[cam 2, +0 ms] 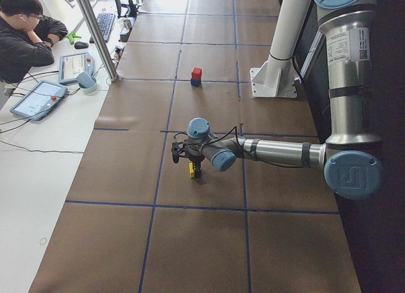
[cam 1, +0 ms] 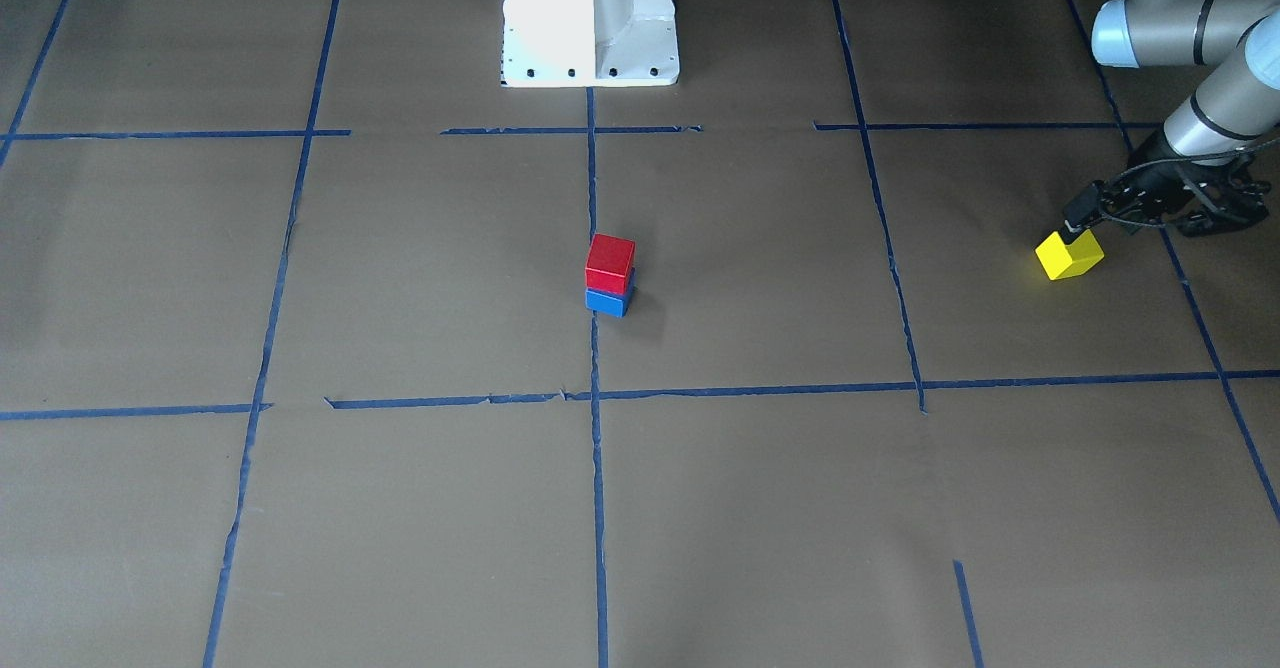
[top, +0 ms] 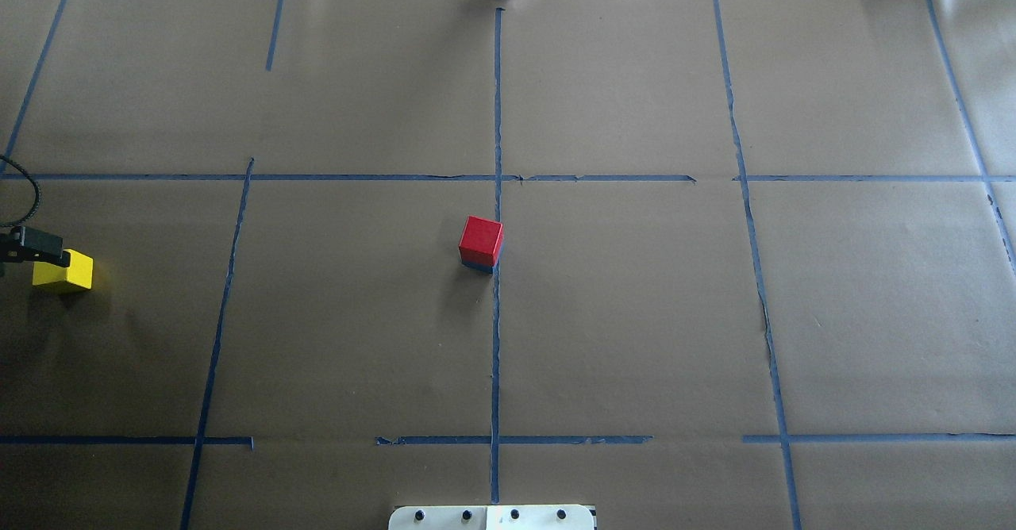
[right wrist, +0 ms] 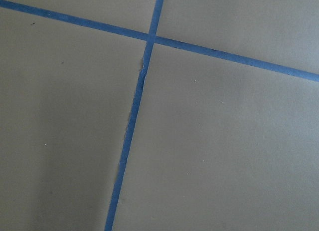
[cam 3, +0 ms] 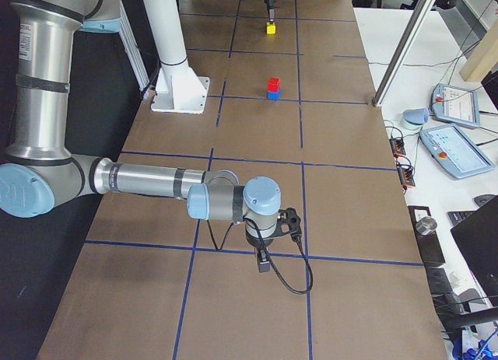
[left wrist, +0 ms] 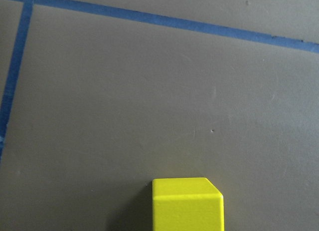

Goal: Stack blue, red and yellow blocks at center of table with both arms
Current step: 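Reach the left gripper down and grasp the yellow block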

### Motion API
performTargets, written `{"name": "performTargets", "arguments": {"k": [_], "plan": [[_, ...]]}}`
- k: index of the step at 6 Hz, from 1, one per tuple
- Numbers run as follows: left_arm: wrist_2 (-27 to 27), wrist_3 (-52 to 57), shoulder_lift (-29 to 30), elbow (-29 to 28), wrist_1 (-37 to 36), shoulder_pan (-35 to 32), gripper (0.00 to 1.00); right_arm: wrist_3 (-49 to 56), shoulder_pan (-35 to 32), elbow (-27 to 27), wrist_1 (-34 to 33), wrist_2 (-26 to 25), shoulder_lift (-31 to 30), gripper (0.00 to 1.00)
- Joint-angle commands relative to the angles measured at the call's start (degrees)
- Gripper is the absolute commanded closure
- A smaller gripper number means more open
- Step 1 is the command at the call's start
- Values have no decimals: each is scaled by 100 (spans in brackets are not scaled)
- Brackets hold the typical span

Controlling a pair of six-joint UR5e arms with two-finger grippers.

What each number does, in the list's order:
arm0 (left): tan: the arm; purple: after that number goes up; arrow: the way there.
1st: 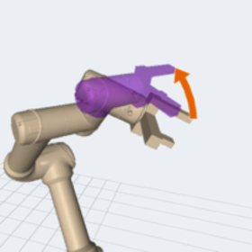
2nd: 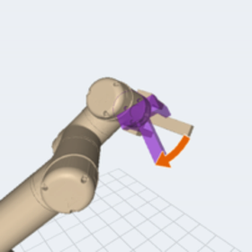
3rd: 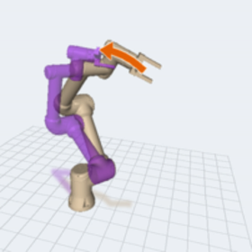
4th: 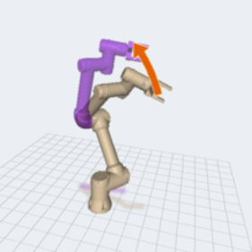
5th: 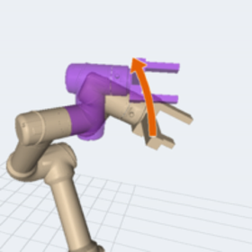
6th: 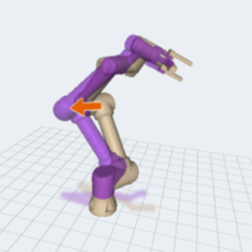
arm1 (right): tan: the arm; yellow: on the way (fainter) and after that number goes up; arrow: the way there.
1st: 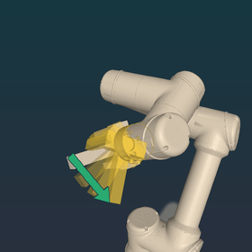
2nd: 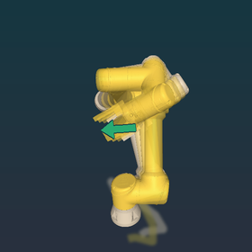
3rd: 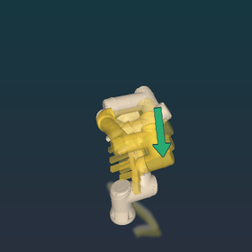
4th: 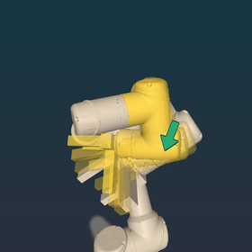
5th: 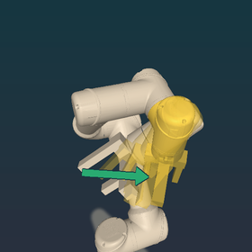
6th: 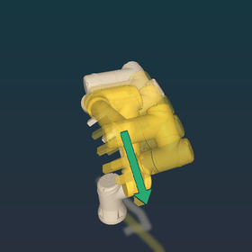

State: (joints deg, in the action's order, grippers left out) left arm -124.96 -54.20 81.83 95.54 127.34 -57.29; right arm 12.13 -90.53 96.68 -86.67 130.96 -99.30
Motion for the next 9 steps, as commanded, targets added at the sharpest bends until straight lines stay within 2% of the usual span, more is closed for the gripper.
{"name": "performTargets", "arguments": {"k": [1, 3, 5, 6, 7, 8, 9], "plan": [[41, 32, 104, -219, 1, 182, 0, 9, 0, 0, 1, 0, -1, 0], [147, 59, 306, -483, 115, 322, 0, 9, 0, 0, 1, 0, -1, 0], [269, 137, 298, -501, 107, 350, 0, 9, 0, 9, 1, 0, -1, 0], [322, 138, 298, -510, 115, 358, 13, 9, 0, 9, 1, 0, -1, 0], [436, 138, 315, -528, 107, 524, 45, 9, 0, 9, 1, 0, -1, 0], [437, 138, 324, -528, 107, 595, 63, 9, 0, 26, 1, 0, -1, 0], [437, 138, 342, -467, 107, 596, 73, 9, 0, 26, 1, 0, -1, 0]]}}
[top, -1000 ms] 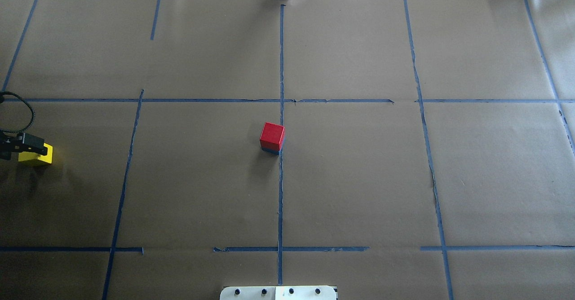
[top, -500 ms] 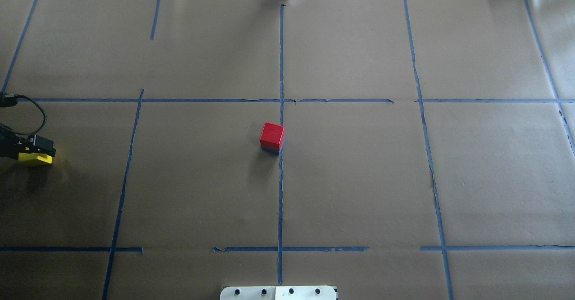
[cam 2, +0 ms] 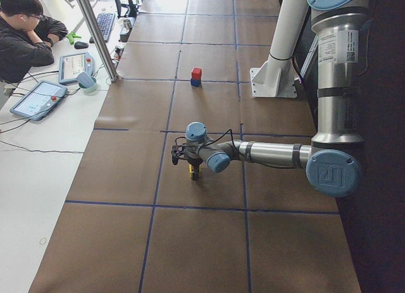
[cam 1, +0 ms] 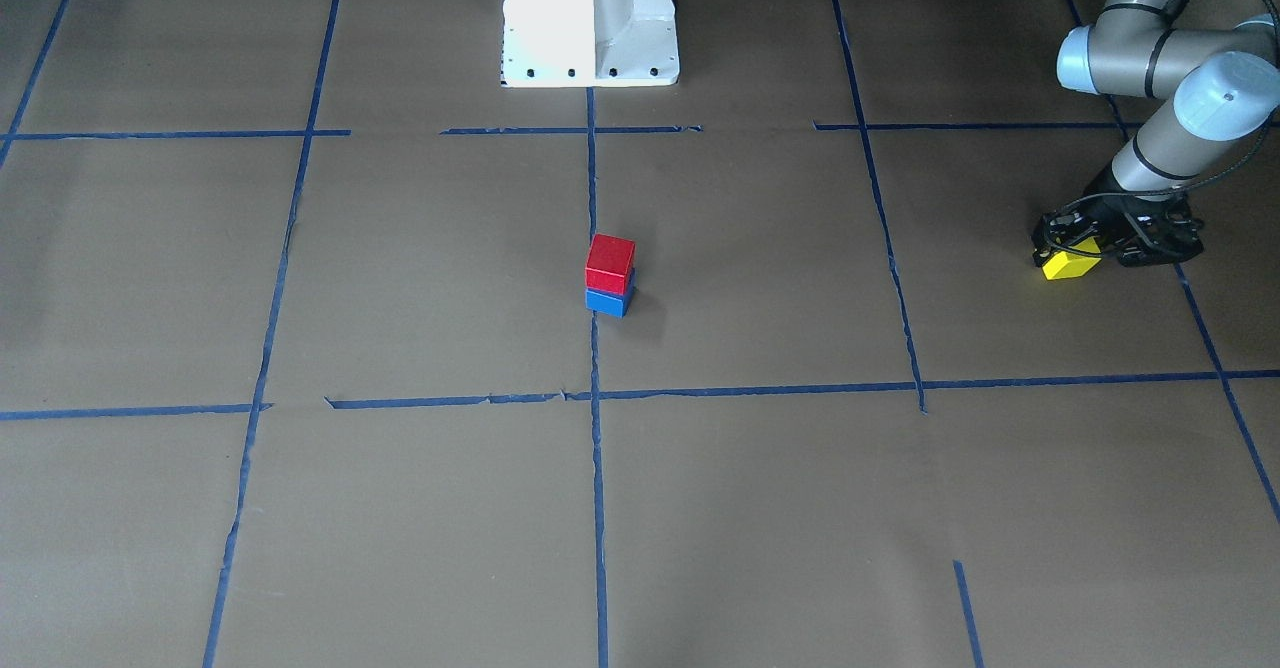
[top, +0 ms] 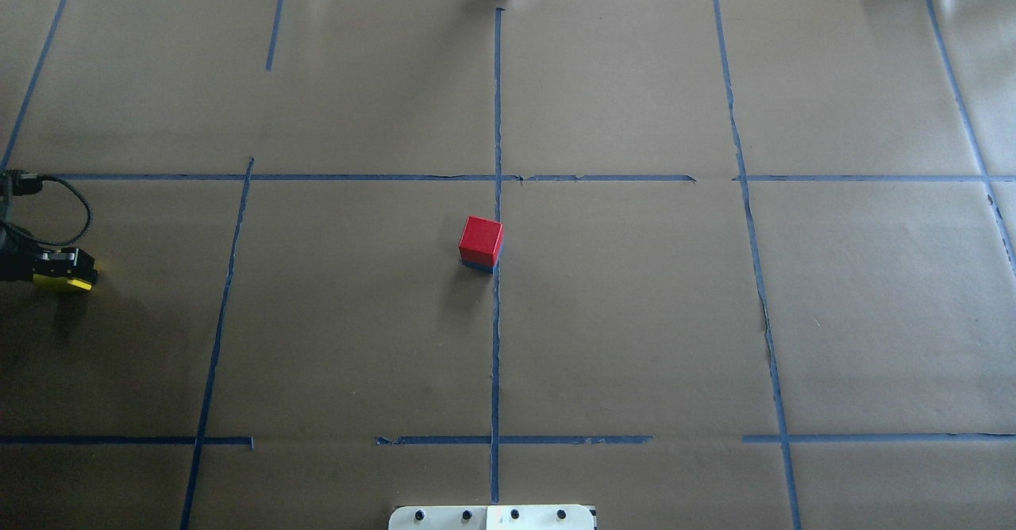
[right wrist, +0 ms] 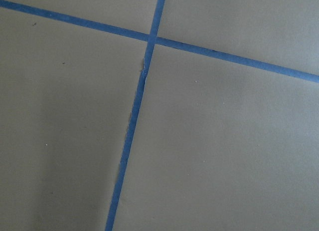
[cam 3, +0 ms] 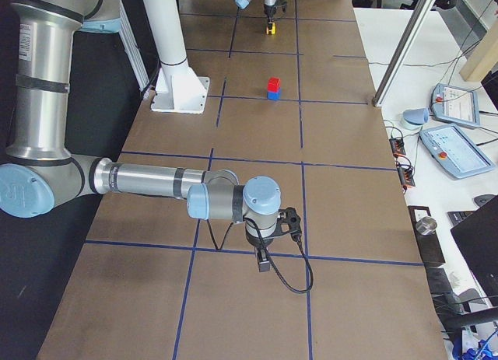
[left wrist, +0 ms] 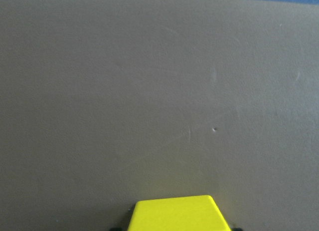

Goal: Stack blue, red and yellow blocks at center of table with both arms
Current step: 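Reach the left gripper down and grasp the yellow block, then carry the yellow block with the left gripper above the red block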

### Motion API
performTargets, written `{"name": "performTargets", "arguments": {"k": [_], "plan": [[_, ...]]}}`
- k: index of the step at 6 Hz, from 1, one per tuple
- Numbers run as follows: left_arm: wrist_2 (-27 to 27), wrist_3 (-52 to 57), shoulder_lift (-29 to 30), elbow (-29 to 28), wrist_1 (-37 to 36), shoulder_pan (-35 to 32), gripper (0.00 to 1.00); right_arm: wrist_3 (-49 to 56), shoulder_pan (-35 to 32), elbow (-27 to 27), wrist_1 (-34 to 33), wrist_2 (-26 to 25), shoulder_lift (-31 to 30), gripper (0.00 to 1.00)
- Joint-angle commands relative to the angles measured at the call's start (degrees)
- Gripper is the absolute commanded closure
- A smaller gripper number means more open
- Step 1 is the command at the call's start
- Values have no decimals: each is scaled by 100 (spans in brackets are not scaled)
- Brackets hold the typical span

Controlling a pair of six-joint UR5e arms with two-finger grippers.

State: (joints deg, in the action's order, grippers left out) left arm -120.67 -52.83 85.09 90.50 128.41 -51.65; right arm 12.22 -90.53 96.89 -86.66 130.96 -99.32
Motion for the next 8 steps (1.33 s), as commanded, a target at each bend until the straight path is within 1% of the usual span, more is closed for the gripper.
{"name": "performTargets", "arguments": {"k": [1, 2, 3, 4, 5, 6, 7, 8], "plan": [[-79, -8, 77, 238, -78, 32, 76, -9, 0, 5, 0, 0, 0, 0], [-80, -8, 313, 701, -697, 32, 79, -9, 0, -4, 0, 0, 0, 0], [-62, -8, 1020, 1280, -2043, 32, 81, -9, 0, -4, 0, 0, 0, 0], [-1, -8, 1993, 1556, -3092, 41, 81, -9, 0, -4, 0, 0, 0, 0], [-1, -8, 2655, 1550, -3181, 267, 82, -18, 0, -4, 0, 0, 0, 0], [17, -52, 3236, 1419, -3164, 835, 89, -18, 0, -4, 0, 0, 0, 0], [548, -279, 3703, 1383, -3338, 1241, 92, -18, 0, -4, 0, 0, 0, 0], [936, -272, 4038, 1374, -3853, 1541, 92, -18, 0, -4, 0, 0, 0, 0]]}}
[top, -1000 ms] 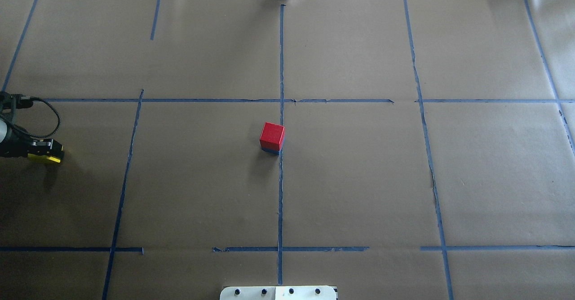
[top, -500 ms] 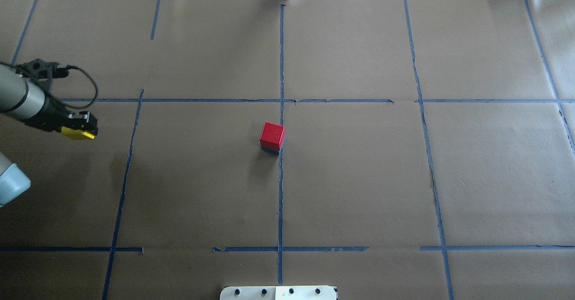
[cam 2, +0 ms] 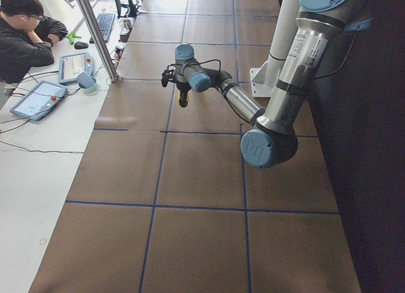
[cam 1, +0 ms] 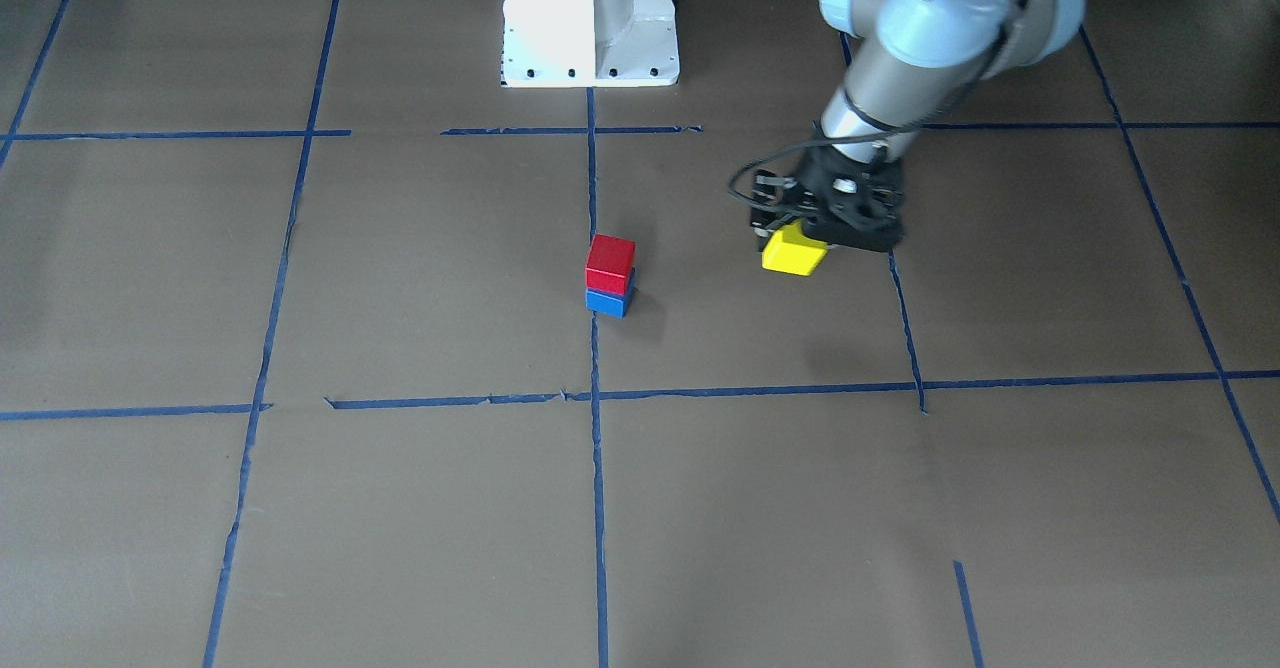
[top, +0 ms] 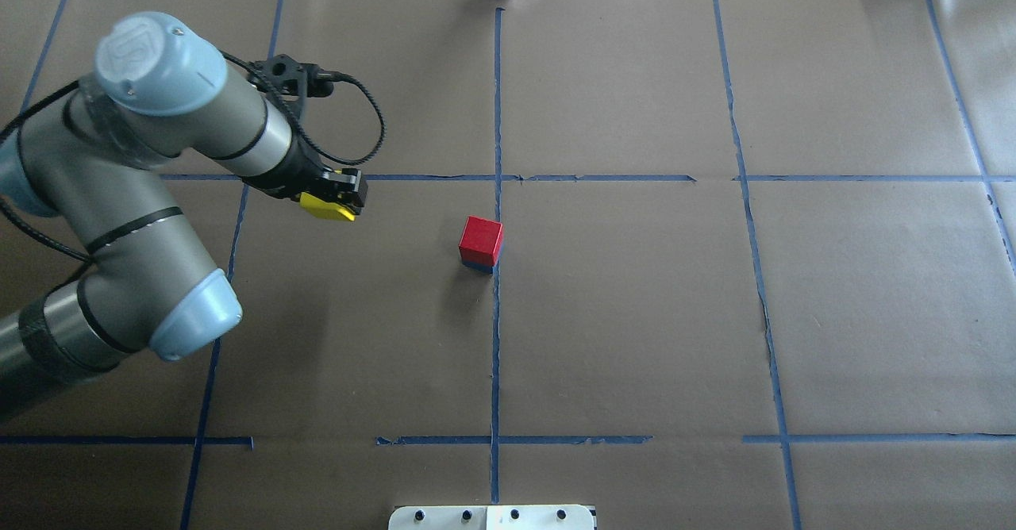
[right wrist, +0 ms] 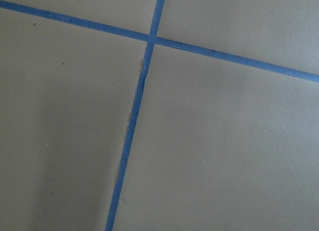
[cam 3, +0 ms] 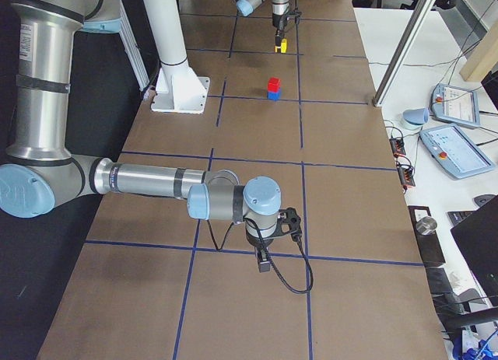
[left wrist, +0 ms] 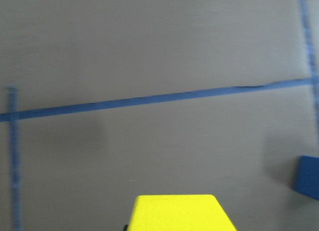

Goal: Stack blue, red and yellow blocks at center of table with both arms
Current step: 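Carry the yellow block with the left gripper above the red block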

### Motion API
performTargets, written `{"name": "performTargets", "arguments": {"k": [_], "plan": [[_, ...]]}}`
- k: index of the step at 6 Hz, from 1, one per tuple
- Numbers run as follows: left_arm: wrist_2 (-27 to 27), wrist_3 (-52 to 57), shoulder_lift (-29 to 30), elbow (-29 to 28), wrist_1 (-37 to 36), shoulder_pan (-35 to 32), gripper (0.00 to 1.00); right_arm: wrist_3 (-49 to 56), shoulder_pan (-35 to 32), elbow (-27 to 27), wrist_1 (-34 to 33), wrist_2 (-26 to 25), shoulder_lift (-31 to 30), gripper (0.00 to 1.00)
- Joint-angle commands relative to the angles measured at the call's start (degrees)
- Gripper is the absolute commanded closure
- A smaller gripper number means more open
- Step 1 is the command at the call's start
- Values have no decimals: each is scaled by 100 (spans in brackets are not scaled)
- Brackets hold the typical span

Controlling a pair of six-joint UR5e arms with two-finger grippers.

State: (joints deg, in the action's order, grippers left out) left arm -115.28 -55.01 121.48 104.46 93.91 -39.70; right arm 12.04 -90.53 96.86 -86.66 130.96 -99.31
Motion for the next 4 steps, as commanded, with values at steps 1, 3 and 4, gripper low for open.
{"name": "performTargets", "arguments": {"k": [1, 3, 4], "plan": [[454, -63, 960, -178, -861, 436, 92, 0, 0, 0, 0, 0, 0, 0], [995, -71, 1682, -966, -944, 735, 92, 0, 0, -9, 0, 9, 0, 0], [1051, -71, 1860, -1241, -962, 832, 92, 8, 0, -9, -9, 0, 0, 0]]}}
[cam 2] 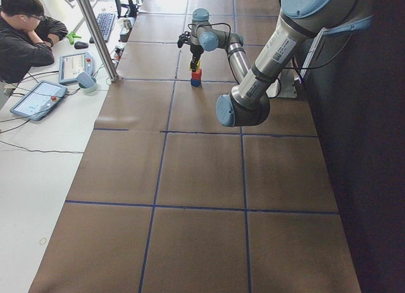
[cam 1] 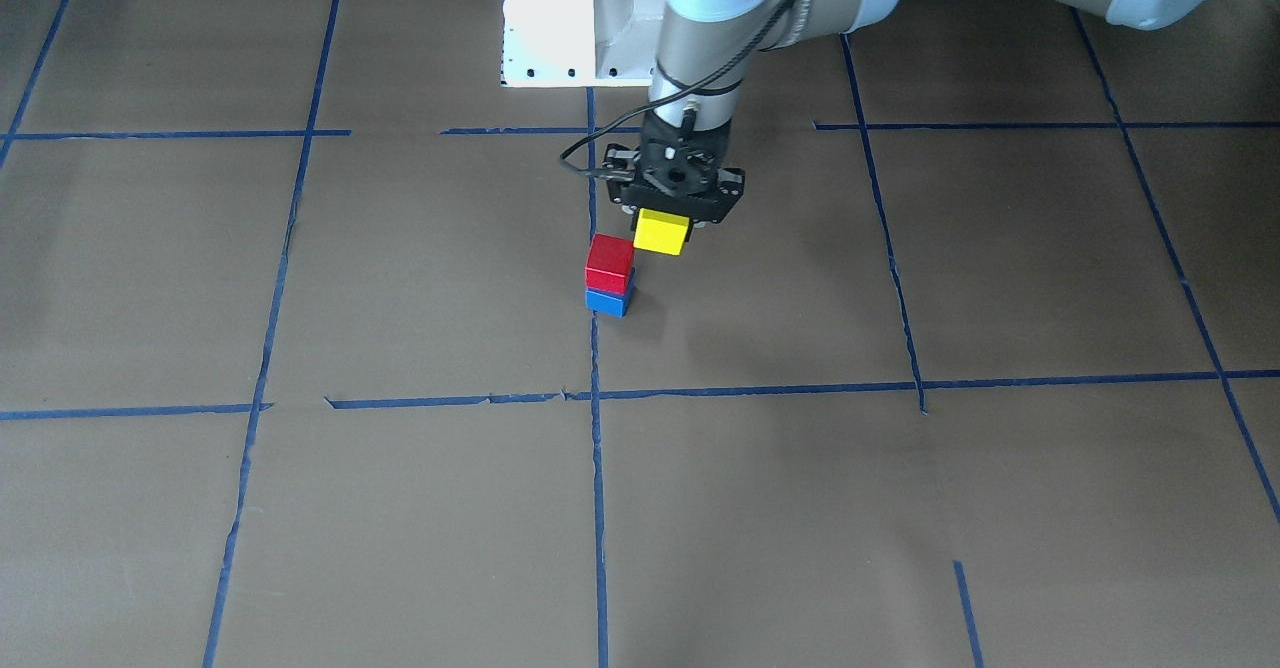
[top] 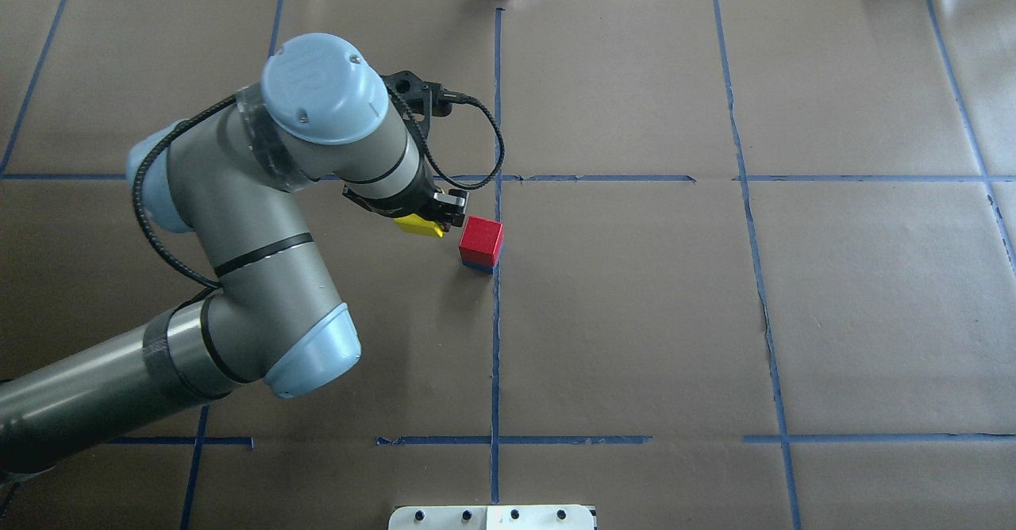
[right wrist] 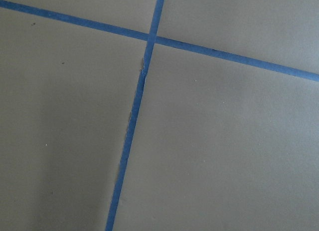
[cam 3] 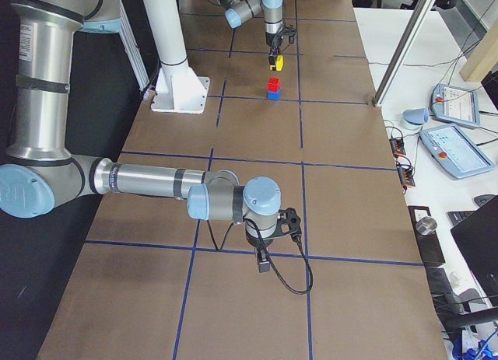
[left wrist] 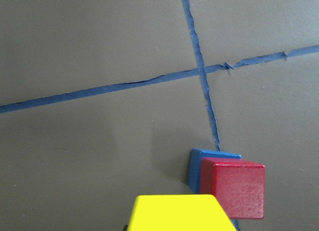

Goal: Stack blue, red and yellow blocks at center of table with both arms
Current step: 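Carry the yellow block with the left gripper above the red block, then lower the yellow block onto the red block with the left gripper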

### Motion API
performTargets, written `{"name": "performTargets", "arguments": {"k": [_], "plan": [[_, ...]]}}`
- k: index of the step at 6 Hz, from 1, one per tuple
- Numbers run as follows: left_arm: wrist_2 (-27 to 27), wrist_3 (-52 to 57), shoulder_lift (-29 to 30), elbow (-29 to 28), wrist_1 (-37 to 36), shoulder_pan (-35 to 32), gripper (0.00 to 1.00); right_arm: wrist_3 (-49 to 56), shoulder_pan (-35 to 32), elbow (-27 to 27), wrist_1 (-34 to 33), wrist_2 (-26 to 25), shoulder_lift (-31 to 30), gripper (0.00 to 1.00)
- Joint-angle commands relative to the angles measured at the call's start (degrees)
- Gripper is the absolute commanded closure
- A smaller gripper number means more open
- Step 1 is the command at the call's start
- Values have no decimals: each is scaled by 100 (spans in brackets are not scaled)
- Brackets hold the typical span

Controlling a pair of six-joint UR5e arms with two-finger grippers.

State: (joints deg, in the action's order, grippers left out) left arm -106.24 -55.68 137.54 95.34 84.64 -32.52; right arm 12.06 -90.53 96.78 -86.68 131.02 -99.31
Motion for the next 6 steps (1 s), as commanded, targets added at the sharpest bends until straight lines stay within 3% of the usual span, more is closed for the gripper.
{"name": "performTargets", "arguments": {"k": [1, 3, 6], "plan": [[138, -4, 282, -419, -27, 114, 96, 6, 0, -1, 2, -6, 0, 0], [138, 48, 615, -919, -18, 114, 96, 6, 0, -1, 2, -6, 0, 0], [86, 66, 563, -929, -36, 123, 91, 6, 0, -1, 2, -6, 0, 0]]}}
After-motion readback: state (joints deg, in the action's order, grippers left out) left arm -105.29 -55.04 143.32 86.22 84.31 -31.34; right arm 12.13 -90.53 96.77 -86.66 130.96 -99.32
